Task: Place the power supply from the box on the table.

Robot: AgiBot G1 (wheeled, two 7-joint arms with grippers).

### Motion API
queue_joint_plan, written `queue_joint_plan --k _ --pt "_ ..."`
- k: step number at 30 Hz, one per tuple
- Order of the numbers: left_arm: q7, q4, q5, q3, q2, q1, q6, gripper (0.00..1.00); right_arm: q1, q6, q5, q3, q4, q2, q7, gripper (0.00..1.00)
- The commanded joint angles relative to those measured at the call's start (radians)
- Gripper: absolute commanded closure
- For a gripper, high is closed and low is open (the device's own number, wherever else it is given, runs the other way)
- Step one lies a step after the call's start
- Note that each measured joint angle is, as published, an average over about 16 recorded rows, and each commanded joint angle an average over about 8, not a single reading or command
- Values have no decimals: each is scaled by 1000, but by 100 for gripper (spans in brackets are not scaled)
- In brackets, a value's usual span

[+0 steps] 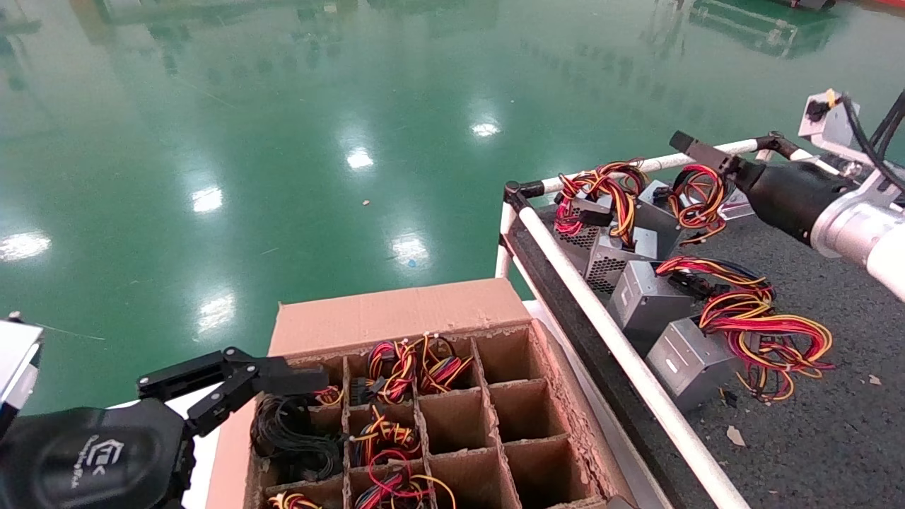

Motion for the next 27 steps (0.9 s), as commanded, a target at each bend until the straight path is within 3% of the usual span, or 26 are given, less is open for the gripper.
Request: queue_joint_plan --k 1,14,27 --pt "0 0 0 0 0 0 0 0 13 -6 -1 -1 -7 1 1 0" --pt "0 0 0 0 0 0 0 0 22 -64 -44 -26 -120 -2 -28 0" --pt "0 0 0 0 0 0 0 0 132 -148 -97 -66 -281 67 -72 0"
